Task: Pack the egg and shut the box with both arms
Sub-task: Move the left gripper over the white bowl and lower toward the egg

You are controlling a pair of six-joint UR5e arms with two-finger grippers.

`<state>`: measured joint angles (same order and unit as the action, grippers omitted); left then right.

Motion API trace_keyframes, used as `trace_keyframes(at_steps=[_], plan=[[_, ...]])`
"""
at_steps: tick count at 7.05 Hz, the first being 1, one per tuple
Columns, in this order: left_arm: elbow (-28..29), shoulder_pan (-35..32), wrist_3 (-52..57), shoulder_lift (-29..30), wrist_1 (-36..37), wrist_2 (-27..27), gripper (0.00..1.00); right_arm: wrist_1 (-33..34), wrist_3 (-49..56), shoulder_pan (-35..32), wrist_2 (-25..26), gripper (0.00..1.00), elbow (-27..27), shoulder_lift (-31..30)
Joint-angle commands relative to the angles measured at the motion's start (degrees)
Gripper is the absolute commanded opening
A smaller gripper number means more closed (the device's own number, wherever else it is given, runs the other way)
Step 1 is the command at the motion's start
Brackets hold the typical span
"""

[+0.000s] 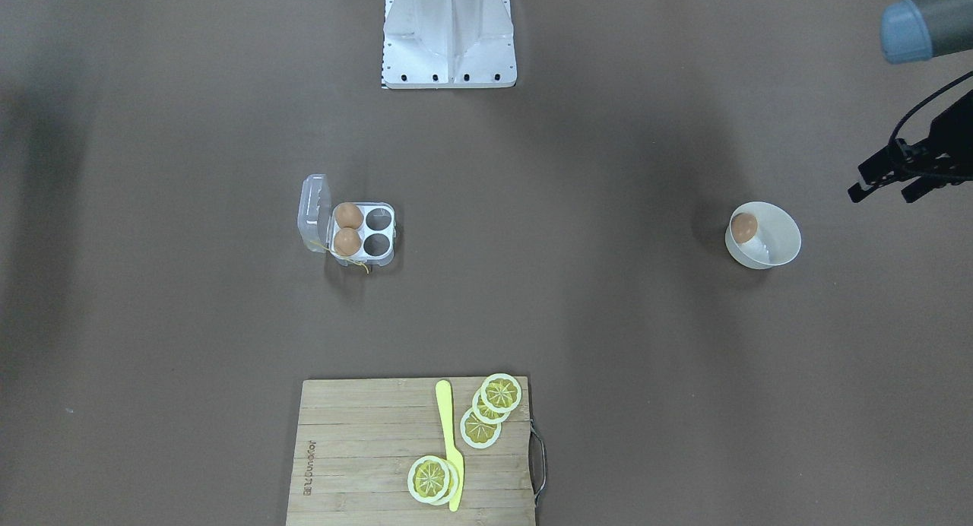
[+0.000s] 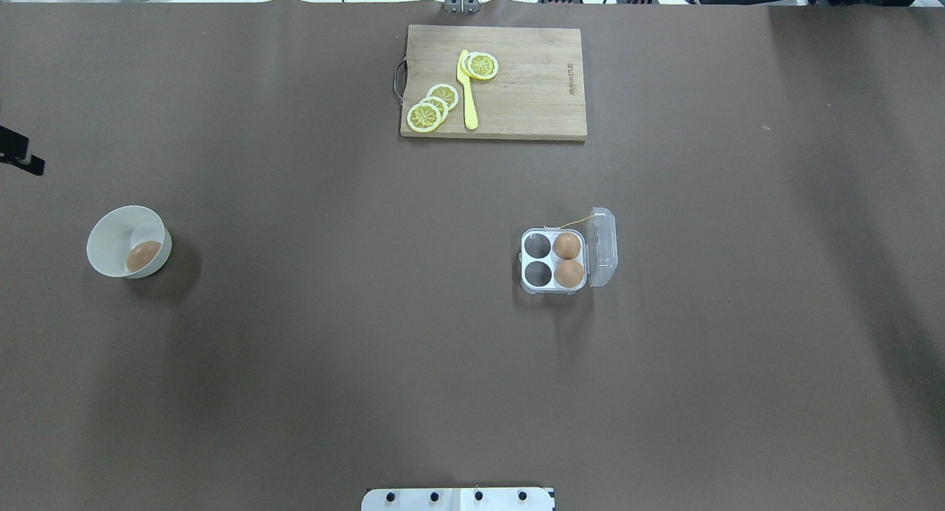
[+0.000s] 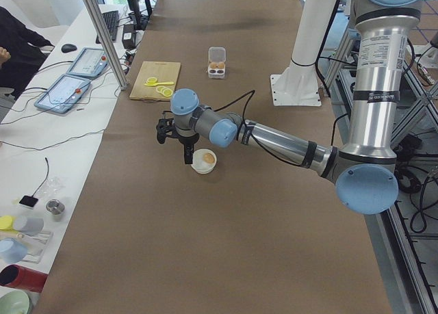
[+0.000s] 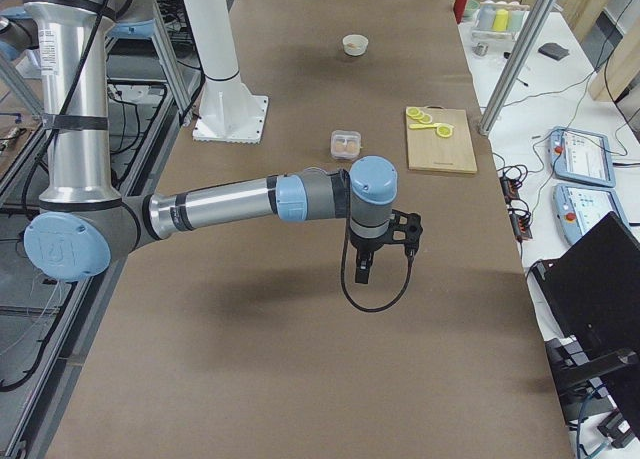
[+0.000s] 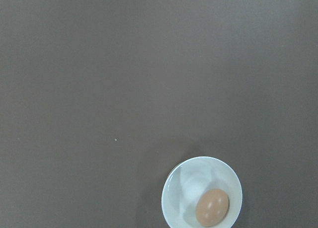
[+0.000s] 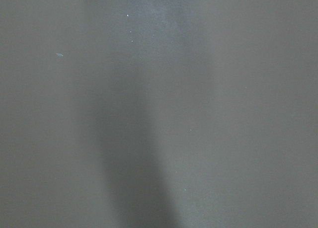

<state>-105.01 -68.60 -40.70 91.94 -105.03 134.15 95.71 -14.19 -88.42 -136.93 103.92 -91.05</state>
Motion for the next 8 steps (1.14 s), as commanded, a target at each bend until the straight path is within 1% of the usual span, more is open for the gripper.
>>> trace_keyframes(at_steps=[1,3,4,6,7,8], plan=[[0.85,6.97,-5.00,0.17,-4.39,-5.64,0.95,0.00,-0.04,0.00,0.00,1.00,-0.03,-0.09],[1.65,11.44,-4.74,0.52,-4.48,-8.44,0.89,0.00,-0.04,0.00,-0.52,1.00,-0.03,0.00],[1.73,12.51,-4.65,0.53,-5.44,-8.72,0.86,0.00,-0.04,0.00,-0.70,1.00,-0.03,0.17],[5.75,12.96,-4.39,0.61,-10.60,-8.73,0.78,0.00,-0.13,0.00,-0.62,1.00,-0.12,0.26],[7.43,12.96,-4.30,0.87,-12.02,-8.73,0.78,0.00,-0.13,0.00,-0.62,1.00,-0.03,0.26],[7.88,13.05,-4.30,0.96,-12.30,-8.73,0.75,0.00,-0.13,0.00,-0.62,1.00,-0.12,0.26]])
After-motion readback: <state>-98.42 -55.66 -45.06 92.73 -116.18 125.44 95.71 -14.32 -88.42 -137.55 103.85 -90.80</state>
